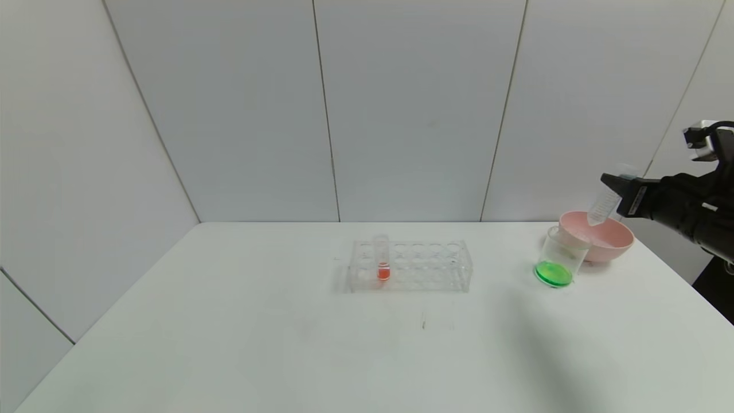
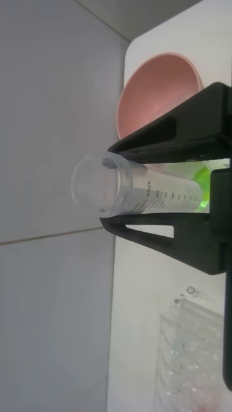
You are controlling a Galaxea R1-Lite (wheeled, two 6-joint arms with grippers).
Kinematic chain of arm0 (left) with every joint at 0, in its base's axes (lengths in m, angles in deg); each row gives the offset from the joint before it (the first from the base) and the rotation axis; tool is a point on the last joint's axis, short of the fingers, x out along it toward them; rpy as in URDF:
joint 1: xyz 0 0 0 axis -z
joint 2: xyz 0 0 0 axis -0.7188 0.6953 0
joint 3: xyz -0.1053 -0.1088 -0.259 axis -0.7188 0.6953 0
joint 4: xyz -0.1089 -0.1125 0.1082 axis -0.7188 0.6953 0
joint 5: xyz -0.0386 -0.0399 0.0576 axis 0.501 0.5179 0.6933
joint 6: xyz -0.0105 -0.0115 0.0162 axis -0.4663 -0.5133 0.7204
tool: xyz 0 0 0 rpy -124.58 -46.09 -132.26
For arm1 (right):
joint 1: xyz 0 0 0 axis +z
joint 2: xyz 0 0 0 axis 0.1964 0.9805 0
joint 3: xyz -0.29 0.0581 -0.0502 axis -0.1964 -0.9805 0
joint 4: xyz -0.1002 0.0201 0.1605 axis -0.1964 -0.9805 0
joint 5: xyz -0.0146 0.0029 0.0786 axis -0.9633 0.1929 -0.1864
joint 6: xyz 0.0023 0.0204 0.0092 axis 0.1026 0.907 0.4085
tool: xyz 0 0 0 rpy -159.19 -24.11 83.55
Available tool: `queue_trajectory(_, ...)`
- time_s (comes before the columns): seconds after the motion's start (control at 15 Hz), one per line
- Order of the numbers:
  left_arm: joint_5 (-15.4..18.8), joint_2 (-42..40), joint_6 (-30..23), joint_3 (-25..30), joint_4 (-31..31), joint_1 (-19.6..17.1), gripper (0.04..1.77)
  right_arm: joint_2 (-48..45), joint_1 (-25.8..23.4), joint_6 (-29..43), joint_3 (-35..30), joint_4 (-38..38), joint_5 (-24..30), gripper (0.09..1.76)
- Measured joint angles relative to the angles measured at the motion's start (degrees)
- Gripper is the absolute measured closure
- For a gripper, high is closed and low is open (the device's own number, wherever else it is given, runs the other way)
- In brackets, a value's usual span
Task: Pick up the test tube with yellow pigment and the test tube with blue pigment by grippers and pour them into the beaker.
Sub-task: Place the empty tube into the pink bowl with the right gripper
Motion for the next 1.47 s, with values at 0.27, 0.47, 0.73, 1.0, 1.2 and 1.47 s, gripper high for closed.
queue_trajectory(0.27, 0.0, 0.0, 0.0, 0.0, 0.0, 0.0, 0.05, 9.13, -6.13, 0.44, 11.17, -0.41, -0.18, 1.35)
queue_trajectory(0.47, 0.0, 0.0, 0.0, 0.0, 0.0, -0.02, 0.05, 18.29, -8.19, 0.57, 22.16, -1.67, -0.29, 1.35)
queue_trajectory(0.73, 0.0, 0.0, 0.0, 0.0, 0.0, 0.02, 0.05, 28.82, -8.06, 0.61, 34.6, -4.4, -0.35, 1.35)
queue_trajectory(1.0, 0.0, 0.0, 0.02, 0.0, 0.0, 0.0, 0.05, 36.73, -7.18, 0.55, 43.34, -8.29, -0.43, 1.35)
queue_trajectory(1.2, 0.0, 0.0, 0.0, 0.0, 0.0, 0.0, 0.05, 38.73, -6.57, 0.6, 44.61, -10.02, -0.38, 1.35)
queue_trajectory(1.47, 0.0, 0.0, 0.02, 0.0, 0.0, 0.02, 0.05, 39.45, -6.42, 0.39, 45.24, -10.54, -0.27, 1.35)
